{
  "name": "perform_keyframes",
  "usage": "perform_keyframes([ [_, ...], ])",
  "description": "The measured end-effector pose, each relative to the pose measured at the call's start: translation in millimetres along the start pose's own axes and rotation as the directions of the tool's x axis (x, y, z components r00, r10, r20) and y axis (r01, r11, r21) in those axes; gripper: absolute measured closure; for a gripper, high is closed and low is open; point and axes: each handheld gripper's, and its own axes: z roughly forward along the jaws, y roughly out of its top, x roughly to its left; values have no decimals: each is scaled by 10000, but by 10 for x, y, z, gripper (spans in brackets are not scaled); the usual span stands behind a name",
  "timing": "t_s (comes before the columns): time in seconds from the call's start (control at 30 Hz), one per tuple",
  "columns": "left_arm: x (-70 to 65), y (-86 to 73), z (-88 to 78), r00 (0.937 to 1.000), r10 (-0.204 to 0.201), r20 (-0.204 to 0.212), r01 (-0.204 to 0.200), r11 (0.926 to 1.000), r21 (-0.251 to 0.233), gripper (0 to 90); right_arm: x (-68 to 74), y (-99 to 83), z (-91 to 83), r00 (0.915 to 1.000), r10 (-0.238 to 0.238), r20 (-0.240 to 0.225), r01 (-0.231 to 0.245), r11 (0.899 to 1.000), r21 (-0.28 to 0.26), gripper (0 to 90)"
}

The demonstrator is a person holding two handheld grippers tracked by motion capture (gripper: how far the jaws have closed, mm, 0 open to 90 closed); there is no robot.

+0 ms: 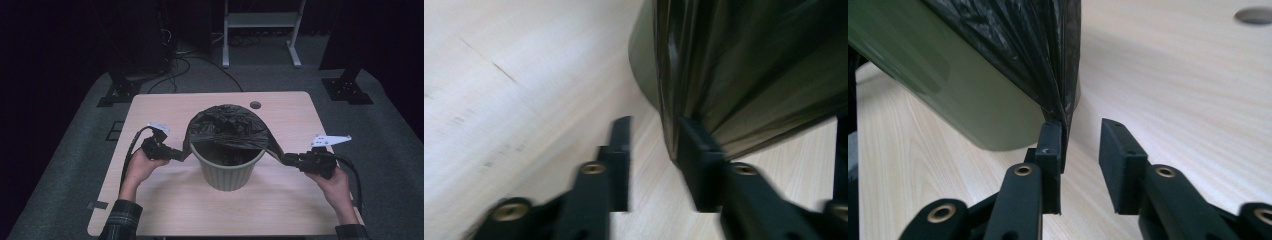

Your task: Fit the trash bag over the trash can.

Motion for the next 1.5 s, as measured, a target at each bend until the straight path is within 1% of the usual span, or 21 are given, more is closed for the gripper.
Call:
perform_keyframes([
  [0.03, -53, -23, -128, 10000, 49, 19, -47, 9977, -678, 537, 1, 26, -82, 10000, 36, 48, -34, 9989, -461, 610],
  [0.13, -112, -52, -242, 9998, 139, 108, -127, 9946, -1031, 429, 14, 67, -171, 10000, -20, 97, 28, 9962, -872, 552],
  [0.17, -183, -87, -355, 9992, 389, 3, -383, 9874, -1533, 406, 34, 117, -255, 10000, -62, 7, 62, 9918, -1279, 520],
  [0.23, -223, -102, -405, 9988, 491, -10, -485, 9832, -1759, 366, 78, 178, -329, 9998, -188, -4, 185, 9864, -1633, 495],
  [0.27, -265, -117, -449, 9982, 605, 58, -580, 9774, -2034, 366, 78, 178, -329, 9998, -188, -4, 185, 9864, -1633, 495],
  [0.3, -357, -132, -518, 9956, 937, 59, -891, 9622, -2572, 354, 143, 242, -379, 9990, -406, -172, 366, 9807, -1921, 482],
  [0.33, -357, -132, -518, 9956, 937, 59, -891, 9622, -2572, 352, 183, 276, -391, 9985, -489, -254, 427, 9783, -2030, 481],
  [0.37, -454, -123, -559, 9914, 1311, -4, -1252, 9460, -2990, 353, 226, 309, -396, 9975, -638, -303, 559, 9754, -2132, 480],
  [0.4, -503, -110, -568, 9891, 1470, -40, -1410, 9401, -3105, 354, 272, 345, -396, 9964, -791, -301, 704, 9720, -2242, 479],
  [0.43, -503, -110, -568, 9891, 1470, -40, -1410, 9401, -3105, 369, 272, 345, -396, 9964, -791, -301, 704, 9720, -2242, 479],
  [0.47, -597, -81, -566, 9833, 1817, -130, -1759, 9280, -3286, 387, 364, 424, -385, 9936, -1033, -456, 894, 9664, -2409, 481],
  [0.53, -634, -66, -555, 9812, 1920, -190, -1872, 9235, -3349, 413, 448, 515, -355, 9890, -1302, -706, 1077, 9596, -2599, 483],
  [0.63, -708, -42, -503, 9772, 2095, -330, -2064, 9038, -3748, 449, 574, 666, -289, 9809, -1626, -1071, 1287, 9542, -2699, 491],
  [0.7, -720, -8, -477, 9780, 2068, -260, -2013, 9045, -3761, 449, 605, 719, -257, 9774, -1749, -1187, 1378, 9531, -2694, 491],
  [0.8, -754, 37, -439, 9770, 2130, -75, -1981, 8946, -4005, 446, 688, 915, -79, 9712, -2044, -1225, 1721, 9573, -2323, 488],
  [0.97, -744, 75, -376, 9786, 2056, -79, -1915, 8959, -4008, 469, 679, 1014, 152, 9716, -2218, -824, 2065, 9648, -1627, 506],
  [1.07, -738, 81, -370, 9789, 2042, -45, -1880, 8922, -4107, 471, 683, 1013, 187, 9705, -2318, -664, 2193, 9630, -1565, 598],
  [1.17, -757, 81, -377, 9782, 2073, -148, -1948, 8900, -4123, 471, 722, 998, 185, 9651, -2581, -448, 2502, 9589, -1338, 857],
  [1.23, -769, 84, -383, 9778, 2090, -150, -1964, 8891, -4133, 471, 730, 997, 179, 9652, -2576, -455, 2500, 9596, -1289, 900],
  [1.37, -862, 126, -430, 9710, 2365, -360, -2293, 8769, -4225, 469, 758, 976, 106, 9639, -2415, -1119, 2248, 9638, -1430, 900],
  [1.5, -889, 144, -431, 9693, 2406, -501, -2391, 8761, -4188, 460, 772, 957, 66, 9608, -2342, -1482, 2135, 9665, -1426, 900],
])
